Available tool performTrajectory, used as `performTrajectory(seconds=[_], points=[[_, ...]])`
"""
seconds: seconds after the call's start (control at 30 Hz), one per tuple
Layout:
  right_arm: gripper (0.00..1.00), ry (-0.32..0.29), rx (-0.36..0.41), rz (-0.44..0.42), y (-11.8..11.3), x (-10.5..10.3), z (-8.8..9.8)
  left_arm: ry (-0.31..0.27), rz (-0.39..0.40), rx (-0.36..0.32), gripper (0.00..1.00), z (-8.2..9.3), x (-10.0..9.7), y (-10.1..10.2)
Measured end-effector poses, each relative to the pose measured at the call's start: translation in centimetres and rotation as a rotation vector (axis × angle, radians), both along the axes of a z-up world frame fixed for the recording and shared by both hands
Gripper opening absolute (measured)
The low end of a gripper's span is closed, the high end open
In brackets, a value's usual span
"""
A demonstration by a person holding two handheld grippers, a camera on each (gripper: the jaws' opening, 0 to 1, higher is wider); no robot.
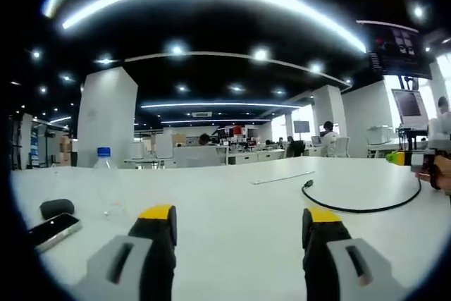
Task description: Locate the USB plug end of the data cable currently connected to the USB port on the desk. Grip the plug, withdraw it from the port, and place it onto the desktop.
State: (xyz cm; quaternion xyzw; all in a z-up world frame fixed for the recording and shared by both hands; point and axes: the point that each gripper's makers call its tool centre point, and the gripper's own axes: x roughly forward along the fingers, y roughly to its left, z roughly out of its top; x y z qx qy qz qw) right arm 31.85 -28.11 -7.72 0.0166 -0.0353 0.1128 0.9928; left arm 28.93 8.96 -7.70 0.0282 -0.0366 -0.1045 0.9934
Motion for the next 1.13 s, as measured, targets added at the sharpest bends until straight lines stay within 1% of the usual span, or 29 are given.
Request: performTrajectory(seconds=[0.17, 0.33, 0.47, 0.53, 0.8, 1.13], points=[[0.52, 0.0, -0.008, 0.006, 0.25, 0.08, 0.02, 0.002, -0.004, 0.009, 0.73, -0.03, 0.1, -0.14], [0.52, -0.003, 0.0, 0.004, 0.13, 0.15, 0.15, 0.001, 0.004, 0.014, 0.73, 0.04, 0.18, 0.02], [0.51, -0.01, 0.006, 0.025, 0.46, 0.14, 0.34, 0.005, -0.004, 0.014, 0.73, -0.03, 0.23, -0.2], [0.51, -0.006, -0.004, 0.026, 0.53, 0.2, 0.23, 0.008, -0.006, 0.019, 0.72, -0.08, 0.24, -0.3], [0.51, -0.016, 0.003, 0.032, 0.51, 0.08, 0.52, 0.01, -0.01, 0.019, 0.72, -0.13, 0.14, -0.5], [0.5, -0.013, 0.0, 0.031, 0.41, -0.07, 0.43, 0.012, -0.014, 0.022, 0.72, -0.21, -0.04, -0.65]])
